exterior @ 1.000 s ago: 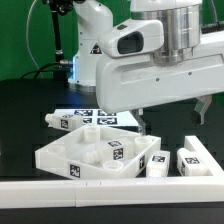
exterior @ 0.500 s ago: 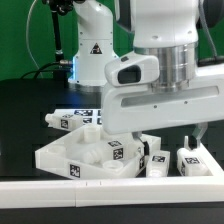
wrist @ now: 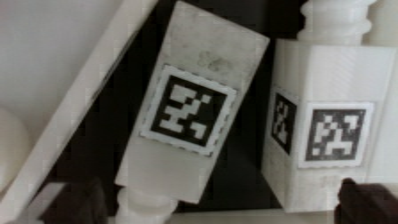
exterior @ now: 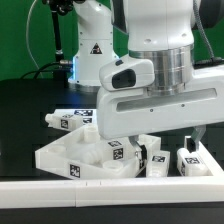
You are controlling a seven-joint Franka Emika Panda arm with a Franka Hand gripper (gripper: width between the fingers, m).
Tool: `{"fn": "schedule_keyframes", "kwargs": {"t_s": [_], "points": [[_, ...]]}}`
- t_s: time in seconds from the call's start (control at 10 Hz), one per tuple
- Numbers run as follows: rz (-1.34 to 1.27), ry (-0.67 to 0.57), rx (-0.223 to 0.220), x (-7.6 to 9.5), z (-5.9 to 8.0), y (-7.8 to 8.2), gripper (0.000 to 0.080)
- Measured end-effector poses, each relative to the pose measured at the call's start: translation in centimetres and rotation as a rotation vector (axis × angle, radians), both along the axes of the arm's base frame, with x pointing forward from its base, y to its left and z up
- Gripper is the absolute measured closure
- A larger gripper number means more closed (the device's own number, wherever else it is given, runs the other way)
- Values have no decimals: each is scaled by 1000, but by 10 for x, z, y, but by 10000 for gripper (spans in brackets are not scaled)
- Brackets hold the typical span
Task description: Assemble one leg
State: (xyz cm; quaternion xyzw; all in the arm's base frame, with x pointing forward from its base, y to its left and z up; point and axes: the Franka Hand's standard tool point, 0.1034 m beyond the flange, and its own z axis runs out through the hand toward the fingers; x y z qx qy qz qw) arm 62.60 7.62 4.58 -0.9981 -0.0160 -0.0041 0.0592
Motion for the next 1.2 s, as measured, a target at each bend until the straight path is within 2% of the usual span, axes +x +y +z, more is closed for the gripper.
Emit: {"fn": "schedule_keyframes", "kwargs": {"t_s": [0.2,0.5,1.2], "points": [[-3,2,0,0,-1,-1,150],[-30,16,-2,-1,-11,-11,150],[-36,3,7,5,-8,-2,150]]}}
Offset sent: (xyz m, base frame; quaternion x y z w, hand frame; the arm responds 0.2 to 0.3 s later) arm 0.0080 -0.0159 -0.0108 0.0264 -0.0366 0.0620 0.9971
